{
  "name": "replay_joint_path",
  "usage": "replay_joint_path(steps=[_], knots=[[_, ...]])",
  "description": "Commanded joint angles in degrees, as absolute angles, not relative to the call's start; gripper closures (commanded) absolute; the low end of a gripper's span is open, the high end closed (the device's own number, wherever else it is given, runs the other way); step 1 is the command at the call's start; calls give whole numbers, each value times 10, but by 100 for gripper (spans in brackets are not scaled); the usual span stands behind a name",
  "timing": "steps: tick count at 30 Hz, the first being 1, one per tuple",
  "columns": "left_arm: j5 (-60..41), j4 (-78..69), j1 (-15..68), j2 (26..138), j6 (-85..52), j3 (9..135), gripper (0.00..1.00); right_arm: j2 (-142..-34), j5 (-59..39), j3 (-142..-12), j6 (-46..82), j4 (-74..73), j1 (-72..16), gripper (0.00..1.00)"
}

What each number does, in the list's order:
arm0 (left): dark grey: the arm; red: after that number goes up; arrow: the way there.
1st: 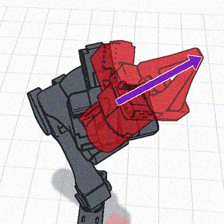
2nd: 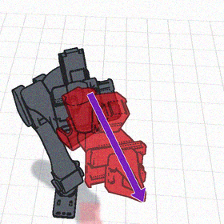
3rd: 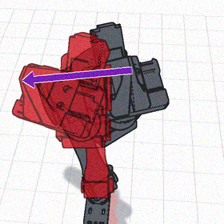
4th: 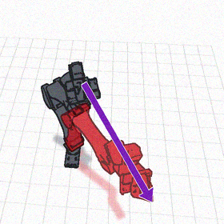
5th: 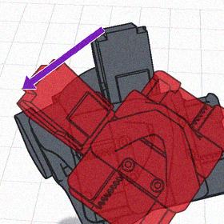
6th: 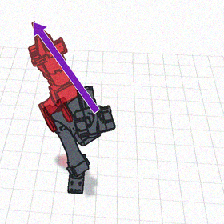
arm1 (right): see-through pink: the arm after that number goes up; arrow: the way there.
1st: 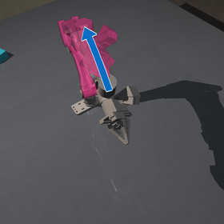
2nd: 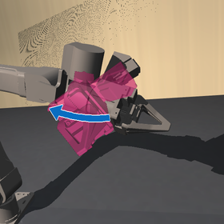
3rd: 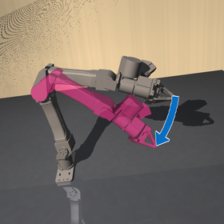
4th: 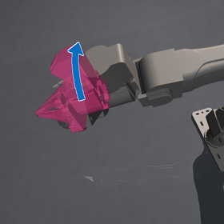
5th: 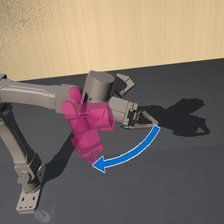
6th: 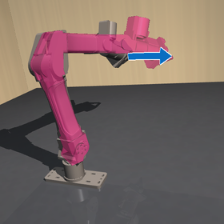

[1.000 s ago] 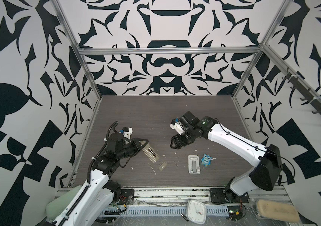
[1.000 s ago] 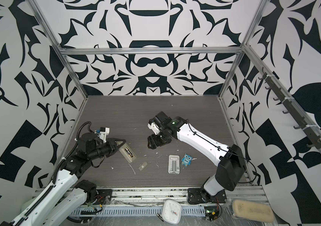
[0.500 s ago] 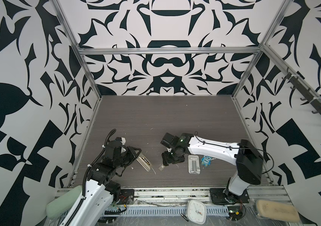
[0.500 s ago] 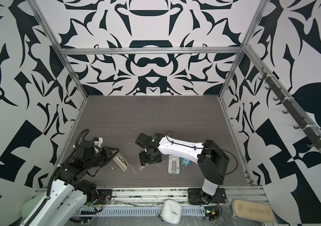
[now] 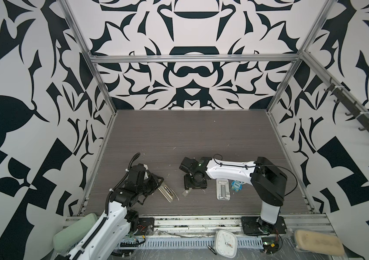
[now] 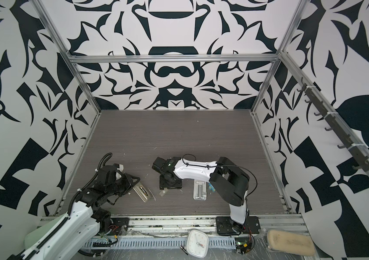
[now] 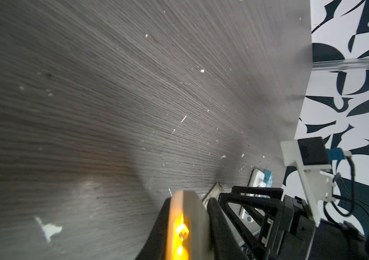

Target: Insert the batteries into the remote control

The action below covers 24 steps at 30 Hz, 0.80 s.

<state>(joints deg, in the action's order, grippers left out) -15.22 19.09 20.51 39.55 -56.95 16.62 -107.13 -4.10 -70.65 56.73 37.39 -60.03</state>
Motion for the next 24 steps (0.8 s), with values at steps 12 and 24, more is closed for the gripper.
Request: replay_joint_path(steps=[12,24], knots=[[-235,47,177,587,-424,201,100,-1096,-29,-721,569,371,-601,62],[-275,1,164,699,-410,234,89,-1122,-3,-769,505,425,-602,73]])
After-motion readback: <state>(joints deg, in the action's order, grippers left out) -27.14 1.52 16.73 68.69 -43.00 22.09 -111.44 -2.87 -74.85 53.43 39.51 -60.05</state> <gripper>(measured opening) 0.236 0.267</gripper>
